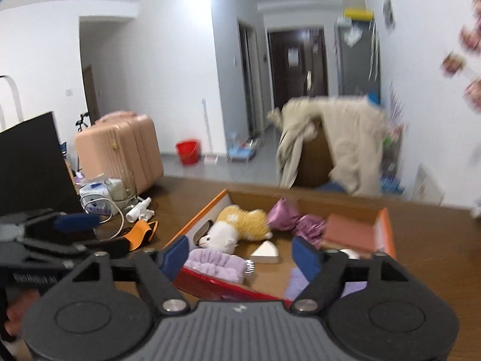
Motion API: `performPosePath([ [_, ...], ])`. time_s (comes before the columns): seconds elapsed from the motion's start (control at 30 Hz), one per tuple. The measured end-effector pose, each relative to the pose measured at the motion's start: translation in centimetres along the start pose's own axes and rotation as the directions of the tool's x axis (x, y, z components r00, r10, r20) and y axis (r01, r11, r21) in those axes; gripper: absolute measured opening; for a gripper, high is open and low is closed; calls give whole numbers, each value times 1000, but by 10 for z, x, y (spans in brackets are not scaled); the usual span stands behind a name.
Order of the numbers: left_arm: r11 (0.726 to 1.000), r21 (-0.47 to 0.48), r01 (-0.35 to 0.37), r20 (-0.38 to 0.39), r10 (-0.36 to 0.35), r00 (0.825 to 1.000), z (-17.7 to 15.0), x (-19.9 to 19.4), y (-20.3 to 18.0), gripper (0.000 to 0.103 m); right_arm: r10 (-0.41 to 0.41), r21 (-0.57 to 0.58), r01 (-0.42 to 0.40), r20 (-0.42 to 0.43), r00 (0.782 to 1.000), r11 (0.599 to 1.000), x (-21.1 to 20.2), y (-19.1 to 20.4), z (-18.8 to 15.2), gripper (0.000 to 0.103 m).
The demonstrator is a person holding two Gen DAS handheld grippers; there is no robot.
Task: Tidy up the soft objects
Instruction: 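Lower the towel into the box and open both tools, then withdraw both tools from the box back over the table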
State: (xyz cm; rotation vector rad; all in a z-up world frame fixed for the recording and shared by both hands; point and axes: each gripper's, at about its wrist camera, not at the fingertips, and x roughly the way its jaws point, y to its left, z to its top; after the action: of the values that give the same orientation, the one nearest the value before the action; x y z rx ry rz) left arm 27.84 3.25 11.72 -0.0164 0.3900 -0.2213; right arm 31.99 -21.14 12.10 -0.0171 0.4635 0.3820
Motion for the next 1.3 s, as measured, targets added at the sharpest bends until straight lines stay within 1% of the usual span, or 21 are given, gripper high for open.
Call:
performPosePath([
  [0.07,1000,-18,5,29,-4,1000,-14,-28,-9,94,-14,-10,15,49,999,1000,-40,1,-18,88],
  [0.13,999,-36,4,61,-1,998,-32,-57,-18,98,-20,-15,21,74,997,1000,-76,3,-40,88],
  [0.2,999,-46,-11,93,15,995,-54,-84,-30,100,-33,-26,36,96,995,999,-106,6,-64,88],
  [0.3,998,-48,-36,113,41,993,-83,-114,-46,102,-68,-33,72,116,991,997,-143,13,-100,91],
  [0.4,998,-52,-39,111,44,993,-111,-138,-57,103,-100,-31,105,127,987,994,-168,22,-135,97],
  [0.47,997,-47,-53,93,57,994,-130,-150,-65,103,-121,-33,126,124,985,991,-183,29,-160,98],
  [0.57,999,-9,-54,91,54,994,-151,-163,-74,103,-119,9,119,98,988,993,-198,36,-188,98],
  [0.63,998,16,-57,75,56,996,-160,-164,-79,103,-113,34,110,76,991,993,-201,37,-202,98],
  [0.7,999,28,-44,63,43,997,-163,-161,-83,103,-114,48,111,53,992,993,-199,36,-210,99],
  [0.8,999,11,-40,47,39,998,-165,-152,-82,103,-130,67,128,24,991,989,-188,32,-214,98],
  [0.87,999,2,-47,34,47,998,-167,-146,-80,103,-140,84,138,26,990,987,-182,30,-213,98],
  [0.97,1000,-12,-28,12,28,1000,-173,-135,-77,103,-137,91,134,34,990,987,-176,27,-214,98],
  [1.07,999,-32,-26,-33,25,999,-177,-117,-74,103,-143,107,140,17,990,984,-162,22,-213,97],
  [1.13,999,-41,-11,-62,8,998,-176,-106,-73,103,-139,121,138,3,990,983,-151,18,-210,96],
  [1.3,999,-46,16,-98,-21,995,-164,-74,-76,103,-111,136,116,-40,993,984,-122,8,-199,86],
])
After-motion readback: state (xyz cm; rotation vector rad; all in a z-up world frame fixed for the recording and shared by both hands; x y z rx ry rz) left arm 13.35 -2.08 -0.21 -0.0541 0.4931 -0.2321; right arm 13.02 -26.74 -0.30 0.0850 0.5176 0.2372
